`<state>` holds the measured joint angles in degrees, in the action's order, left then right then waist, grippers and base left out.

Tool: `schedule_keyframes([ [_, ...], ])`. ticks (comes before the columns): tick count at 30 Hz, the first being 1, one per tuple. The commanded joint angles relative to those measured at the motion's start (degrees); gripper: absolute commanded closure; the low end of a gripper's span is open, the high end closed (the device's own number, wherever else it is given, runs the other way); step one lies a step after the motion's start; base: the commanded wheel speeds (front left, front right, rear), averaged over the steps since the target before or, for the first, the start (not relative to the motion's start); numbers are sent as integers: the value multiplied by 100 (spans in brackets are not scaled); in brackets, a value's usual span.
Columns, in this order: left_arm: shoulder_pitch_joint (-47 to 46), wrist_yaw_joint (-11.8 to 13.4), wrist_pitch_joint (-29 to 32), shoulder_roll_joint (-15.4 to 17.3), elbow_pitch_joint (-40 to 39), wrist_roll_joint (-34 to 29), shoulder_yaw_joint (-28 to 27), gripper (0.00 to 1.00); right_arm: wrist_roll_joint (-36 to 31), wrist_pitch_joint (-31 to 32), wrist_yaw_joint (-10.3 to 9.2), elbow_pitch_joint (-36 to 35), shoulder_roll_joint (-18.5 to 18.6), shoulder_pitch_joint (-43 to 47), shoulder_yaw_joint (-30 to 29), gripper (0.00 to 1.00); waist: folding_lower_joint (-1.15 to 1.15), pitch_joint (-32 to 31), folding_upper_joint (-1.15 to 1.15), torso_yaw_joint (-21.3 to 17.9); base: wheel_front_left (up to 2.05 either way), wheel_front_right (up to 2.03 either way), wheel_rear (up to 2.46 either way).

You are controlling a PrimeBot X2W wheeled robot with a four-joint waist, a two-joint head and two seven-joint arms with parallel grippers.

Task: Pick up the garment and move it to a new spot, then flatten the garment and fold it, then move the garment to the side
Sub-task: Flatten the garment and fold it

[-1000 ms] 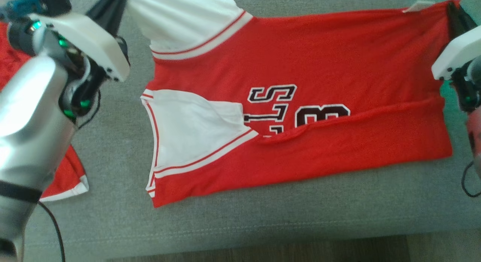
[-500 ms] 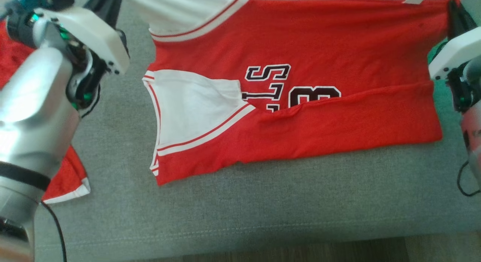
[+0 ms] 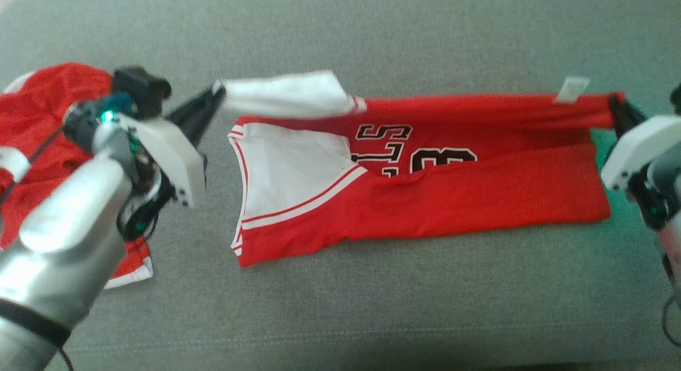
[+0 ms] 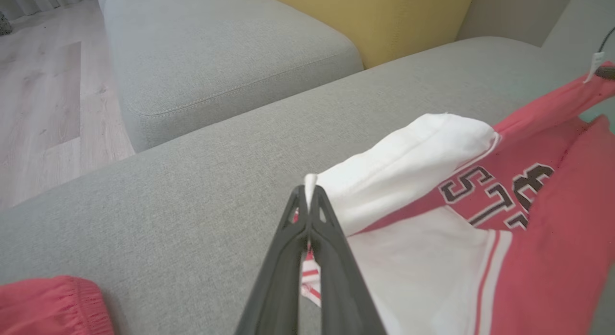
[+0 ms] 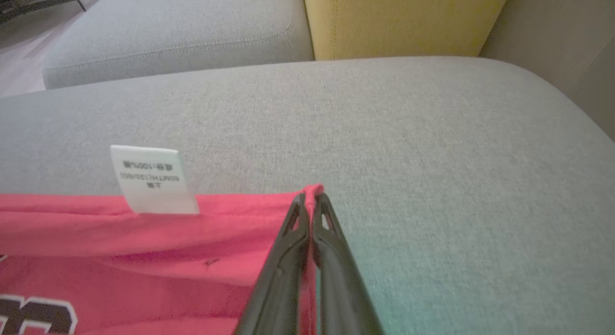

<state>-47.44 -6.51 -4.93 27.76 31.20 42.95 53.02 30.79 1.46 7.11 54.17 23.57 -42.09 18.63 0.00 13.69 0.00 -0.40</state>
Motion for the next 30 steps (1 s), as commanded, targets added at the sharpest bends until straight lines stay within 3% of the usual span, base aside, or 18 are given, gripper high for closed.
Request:
schedule_keyframes([
  [1, -98, 47, 52, 321, -219, 15, -203, 100, 118, 95, 37, -251, 201, 119, 135, 100, 0, -151, 0, 24, 0, 0, 0],
  [13, 961, 464, 844, 1130, -1760, 217, 85, 100, 871, 1195, 37, -1438, 967, 1054, 613, 100, 0, -522, 0, -58, 0, 0, 0],
  [20, 1270, 637, 1110, 1271, -2127, 194, 294, 100, 887, 1663, 37, -1876, 1130, 1424, 775, 100, 0, -541, 0, -104, 0, 0, 0],
  [21, 1294, 644, 1126, 1270, -2117, 180, 325, 100, 820, 1733, 37, -1932, 1170, 1472, 856, 78, 0, -540, 0, -113, 0, 0, 0],
  [22, 1316, 654, 1113, 1259, -2091, 170, 341, 100, 807, 1804, 37, -1975, 1193, 1520, 893, 51, 0, -541, 0, -120, 0, 0, 0],
  [23, 1341, 665, 1087, 1241, -2051, 163, 354, 100, 841, 1869, 37, -2010, 1195, 1563, 893, 0, 0, -554, 0, -129, 0, 0, 0],
  [25, 1419, 691, 1031, 1184, -1927, 160, 391, 100, 965, 2054, 37, -2058, 1197, 1664, 876, 0, 0, -624, 0, -152, 0, 0, 0],
  [26, 1455, 713, 1004, 1154, -1868, 158, 406, 73, 989, 2142, 37, -2119, 1230, 1708, 899, 0, 0, -654, 0, -162, 0, 0, 0],
  [27, 1485, 741, 978, 1127, -1811, 152, 416, 0, 1012, 2211, 37, -2182, 1270, 1746, 905, 0, 0, -684, 0, -171, 0, 0, 0],
  [30, 1569, 796, 899, 1046, -1677, 176, 427, 0, 1061, 2392, 37, -2341, 1390, 1844, 838, 0, 0, -817, 0, -186, 0, 0, 0],
])
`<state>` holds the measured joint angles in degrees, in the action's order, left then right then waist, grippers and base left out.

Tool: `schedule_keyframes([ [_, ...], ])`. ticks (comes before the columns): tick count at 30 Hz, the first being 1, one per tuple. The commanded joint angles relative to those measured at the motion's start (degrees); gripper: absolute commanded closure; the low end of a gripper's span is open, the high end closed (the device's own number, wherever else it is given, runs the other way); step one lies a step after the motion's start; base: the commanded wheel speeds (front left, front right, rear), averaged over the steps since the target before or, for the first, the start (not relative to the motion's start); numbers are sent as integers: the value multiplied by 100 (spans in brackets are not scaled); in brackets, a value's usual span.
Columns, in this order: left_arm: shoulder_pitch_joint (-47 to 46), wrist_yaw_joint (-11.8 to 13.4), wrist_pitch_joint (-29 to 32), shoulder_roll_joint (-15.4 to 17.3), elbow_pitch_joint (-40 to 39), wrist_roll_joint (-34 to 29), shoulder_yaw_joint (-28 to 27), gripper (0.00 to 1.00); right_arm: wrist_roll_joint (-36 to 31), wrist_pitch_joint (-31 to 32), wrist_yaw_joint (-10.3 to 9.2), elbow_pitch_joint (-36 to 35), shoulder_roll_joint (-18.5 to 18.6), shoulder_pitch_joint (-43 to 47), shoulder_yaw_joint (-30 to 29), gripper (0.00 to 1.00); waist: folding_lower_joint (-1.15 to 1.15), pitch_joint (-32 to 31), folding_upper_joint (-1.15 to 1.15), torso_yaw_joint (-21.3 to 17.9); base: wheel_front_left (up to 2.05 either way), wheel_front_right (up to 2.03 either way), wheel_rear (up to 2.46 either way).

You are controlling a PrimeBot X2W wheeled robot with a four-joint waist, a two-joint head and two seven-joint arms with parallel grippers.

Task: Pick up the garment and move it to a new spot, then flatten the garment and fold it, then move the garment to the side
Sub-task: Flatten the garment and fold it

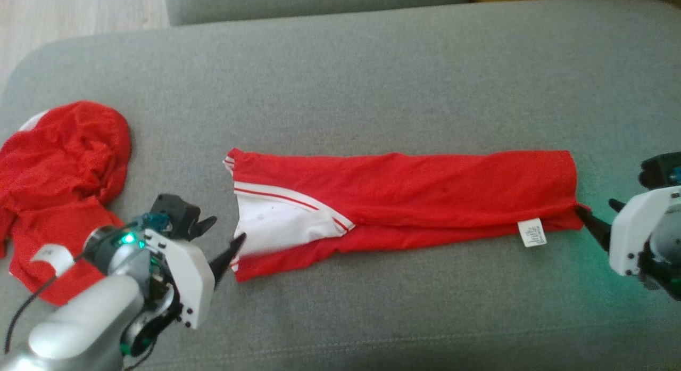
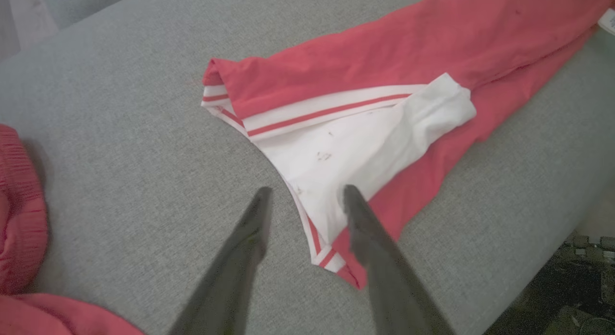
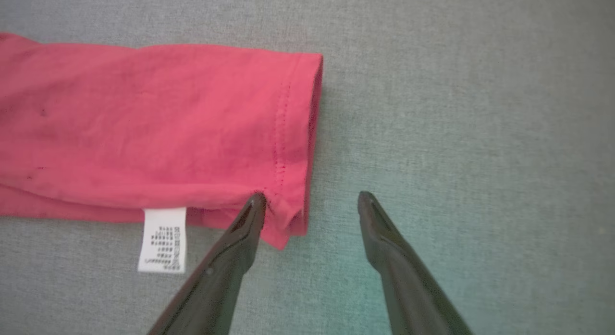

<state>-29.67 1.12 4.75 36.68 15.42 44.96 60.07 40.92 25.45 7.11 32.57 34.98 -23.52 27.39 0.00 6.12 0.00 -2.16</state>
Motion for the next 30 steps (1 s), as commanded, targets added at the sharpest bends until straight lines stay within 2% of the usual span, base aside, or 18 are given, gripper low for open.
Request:
schedule_keyframes([
  [1, -182, 59, -122, 130, -74, 8, -308, 0, 63, 18, 37, -217, 274, 14, -111, 0, 0, -106, 0, -10, 0, 0, 0],
  [5, -105, 270, -489, 16, -44, 261, -633, 0, 61, -141, 37, -405, 278, 57, -575, 0, 0, -293, 0, 14, 0, 0, 0],
  [9, 18, 501, -1008, -140, -95, 645, -1114, 0, 56, -571, 37, -695, 57, 159, -1172, 0, 0, -442, 0, 56, 0, 0, 0],
  [10, 18, 501, -1008, -140, -95, 645, -1114, 0, 56, -571, 37, -695, 57, 159, -1172, 0, 0, -442, 0, 56, 0, 0, 0],
  [16, 287, 822, -1834, -458, -317, 1170, -1999, 0, -267, -1444, 37, -1168, -513, 467, -1986, 0, 0, -543, 0, 105, 0, 0, 0],
  [18, 341, 1013, -1943, -498, -412, 916, -2269, 0, -380, -1935, 37, -1352, -823, 576, -2339, 0, 0, -541, 0, 120, 0, 0, 0],
  [20, 478, 1123, -1967, -732, -615, 776, -2695, 0, -652, -2314, 37, -1565, -1090, 758, -2496, 0, 0, -499, 0, 145, 0, 0, 0],
  [25, 1137, 994, -1973, -1416, -1022, 42, -3723, 0, -1357, -3007, 37, -1896, -1725, 1135, -2707, 0, 0, -443, 0, 156, 0, 0, 0],
  [30, 1822, 655, -1974, -2097, -1039, -740, -4327, 0, -1901, -3384, 37, -1961, -2118, 1399, -2732, 0, 0, -415, 0, 127, 0, 0, 0],
])
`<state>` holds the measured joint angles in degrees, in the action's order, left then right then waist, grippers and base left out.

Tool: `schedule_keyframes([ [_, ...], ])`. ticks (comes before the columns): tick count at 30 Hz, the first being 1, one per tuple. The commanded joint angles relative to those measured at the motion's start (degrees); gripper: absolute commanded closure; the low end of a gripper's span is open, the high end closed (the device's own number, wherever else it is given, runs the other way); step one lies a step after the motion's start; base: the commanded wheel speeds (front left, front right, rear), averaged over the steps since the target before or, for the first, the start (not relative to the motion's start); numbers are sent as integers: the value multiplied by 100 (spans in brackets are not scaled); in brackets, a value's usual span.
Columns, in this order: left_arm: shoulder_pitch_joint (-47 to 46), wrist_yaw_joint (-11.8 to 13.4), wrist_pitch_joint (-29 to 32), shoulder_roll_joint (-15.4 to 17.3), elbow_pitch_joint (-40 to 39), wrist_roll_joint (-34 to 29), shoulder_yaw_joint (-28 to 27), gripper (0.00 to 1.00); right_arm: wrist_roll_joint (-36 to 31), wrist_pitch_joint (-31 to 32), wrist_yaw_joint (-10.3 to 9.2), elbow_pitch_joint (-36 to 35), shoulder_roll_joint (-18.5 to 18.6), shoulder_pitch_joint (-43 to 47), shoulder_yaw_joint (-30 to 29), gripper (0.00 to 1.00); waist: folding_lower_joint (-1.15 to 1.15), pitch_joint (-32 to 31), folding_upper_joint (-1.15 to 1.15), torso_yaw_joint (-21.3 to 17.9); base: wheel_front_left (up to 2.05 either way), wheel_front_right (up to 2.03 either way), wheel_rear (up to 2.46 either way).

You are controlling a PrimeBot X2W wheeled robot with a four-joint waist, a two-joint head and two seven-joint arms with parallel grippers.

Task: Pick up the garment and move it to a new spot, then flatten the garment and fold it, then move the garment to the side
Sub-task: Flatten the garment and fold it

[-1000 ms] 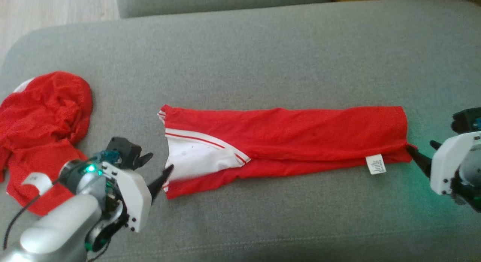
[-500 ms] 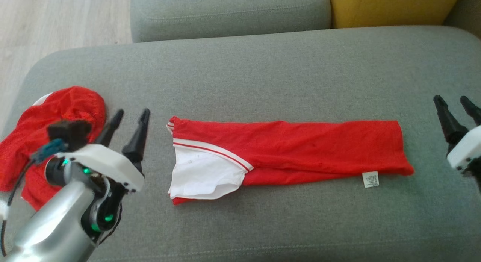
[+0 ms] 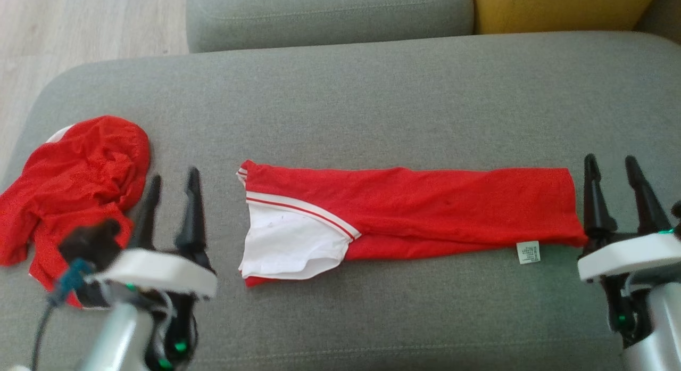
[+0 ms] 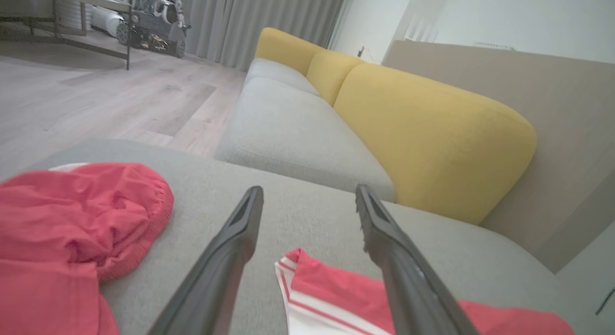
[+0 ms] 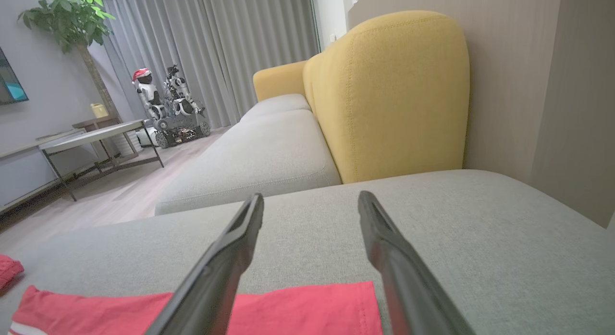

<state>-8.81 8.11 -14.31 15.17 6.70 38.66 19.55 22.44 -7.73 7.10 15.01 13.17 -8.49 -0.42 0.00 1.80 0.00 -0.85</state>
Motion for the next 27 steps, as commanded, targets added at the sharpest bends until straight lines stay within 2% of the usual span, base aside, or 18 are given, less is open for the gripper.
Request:
schedule_keyframes([
  [1, -167, -126, -68, -62, -149, -271, -358, 0, -125, -87, 39, -183, 12, -73, 35, 0, 0, 30, 0, -8, 0, 0, 0],
  [4, 35, -359, -68, -416, -43, -542, -666, 0, -307, -111, 39, -93, -69, -60, -12, 0, 0, 89, 0, -14, 0, 0, 0],
  [7, 71, -601, -68, -639, 49, -789, -928, 0, -381, -42, 39, 57, -169, -142, -204, 0, 0, 158, 0, -13, 0, 0, 0],
  [14, -134, -1050, -68, -865, 302, -1203, -1213, 0, -327, 663, 39, 1024, -500, -605, -864, 0, 0, 472, 0, 42, 0, 0, 0],
  [22, -291, -1302, -68, -1047, 517, -1365, -1363, 0, -422, 1042, 39, 2137, -460, -1133, -1225, 0, 0, 771, 0, 187, 0, 0, 0],
  [27, -365, -1375, -69, -1097, 551, -1351, -1466, 0, -380, 1164, 39, 2551, -479, -1322, -1207, 0, 0, 827, 0, 223, 0, 0, 0],
])
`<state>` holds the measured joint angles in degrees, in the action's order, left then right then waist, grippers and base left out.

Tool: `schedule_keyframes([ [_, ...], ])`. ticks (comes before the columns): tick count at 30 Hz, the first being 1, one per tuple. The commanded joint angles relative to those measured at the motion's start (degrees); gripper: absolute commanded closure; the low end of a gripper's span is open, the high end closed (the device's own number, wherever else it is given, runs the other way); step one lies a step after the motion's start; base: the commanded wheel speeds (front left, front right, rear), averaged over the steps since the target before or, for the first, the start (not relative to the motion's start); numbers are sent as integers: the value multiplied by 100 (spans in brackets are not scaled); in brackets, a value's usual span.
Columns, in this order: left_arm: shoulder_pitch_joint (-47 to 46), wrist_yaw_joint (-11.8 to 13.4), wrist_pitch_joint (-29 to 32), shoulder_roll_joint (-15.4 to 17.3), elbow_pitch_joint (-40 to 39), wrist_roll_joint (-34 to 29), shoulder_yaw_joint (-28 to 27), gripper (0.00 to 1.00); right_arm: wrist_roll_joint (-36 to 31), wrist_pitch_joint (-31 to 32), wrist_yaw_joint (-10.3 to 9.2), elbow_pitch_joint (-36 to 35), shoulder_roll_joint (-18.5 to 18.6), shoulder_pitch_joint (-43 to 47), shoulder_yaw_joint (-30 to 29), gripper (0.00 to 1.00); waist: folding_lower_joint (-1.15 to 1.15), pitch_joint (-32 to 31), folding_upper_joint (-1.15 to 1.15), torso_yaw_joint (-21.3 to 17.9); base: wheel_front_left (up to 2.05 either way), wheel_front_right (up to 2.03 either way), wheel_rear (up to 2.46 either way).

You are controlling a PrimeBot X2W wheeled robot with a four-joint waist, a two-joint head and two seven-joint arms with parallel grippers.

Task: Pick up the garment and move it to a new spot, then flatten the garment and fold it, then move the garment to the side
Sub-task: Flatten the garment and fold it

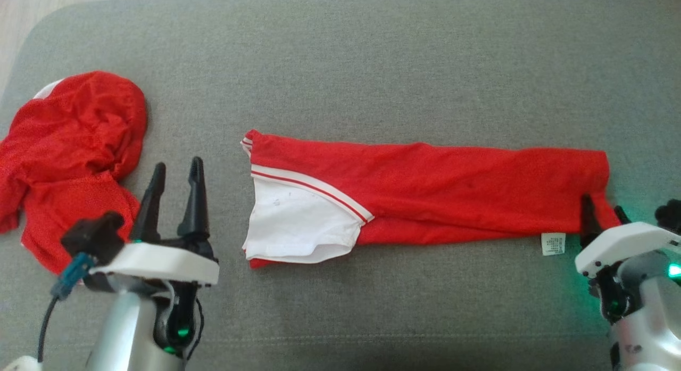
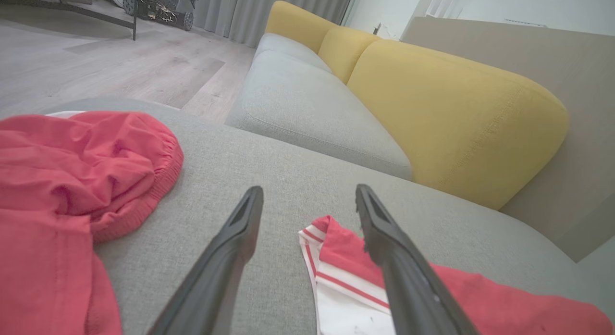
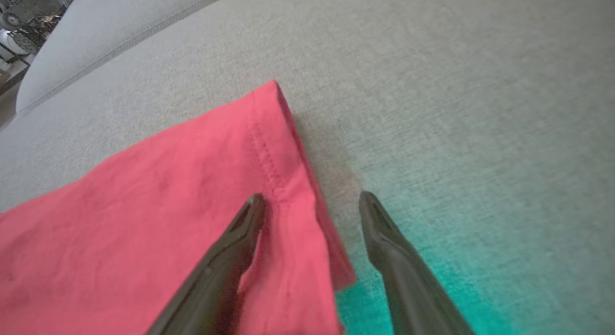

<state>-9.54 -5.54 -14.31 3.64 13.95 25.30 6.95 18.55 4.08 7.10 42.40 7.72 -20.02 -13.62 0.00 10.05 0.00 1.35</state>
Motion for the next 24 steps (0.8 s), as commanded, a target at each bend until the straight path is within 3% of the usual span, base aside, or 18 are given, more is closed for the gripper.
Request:
schedule_keyframes([
  [1, -308, -22, -69, 48, -173, -23, -231, 0, 27, 8, 39, -106, 83, -209, 147, 0, 0, 18, 0, 9, 0, 0, 0],
  [8, -383, -91, -69, 7, -133, -115, -323, 0, 431, 316, 39, 332, 134, -372, 538, 0, 0, 64, 0, 45, 0, 0, 0],
  [9, -392, -97, -69, -4, -119, -67, -352, 0, 499, 373, 39, 371, 162, -373, 609, 57, 0, 57, 0, 52, 0, 0, 0],
  [10, -406, -103, -69, -14, -114, -25, -373, 0, 559, 409, 39, 397, 200, -370, 675, 100, 0, 48, 0, 60, 0, 0, 0],
  [17, -438, -123, -69, -46, -97, -27, -450, 0, 761, 285, 39, 540, 580, -371, 723, 100, 0, -73, 0, 75, 0, 0, 0],
  [24, -370, -131, -69, -64, -40, -40, -474, 0, 36, -368, 39, 1036, 1172, -644, -177, 100, 0, -210, 0, 56, 0, 0, 0],
])
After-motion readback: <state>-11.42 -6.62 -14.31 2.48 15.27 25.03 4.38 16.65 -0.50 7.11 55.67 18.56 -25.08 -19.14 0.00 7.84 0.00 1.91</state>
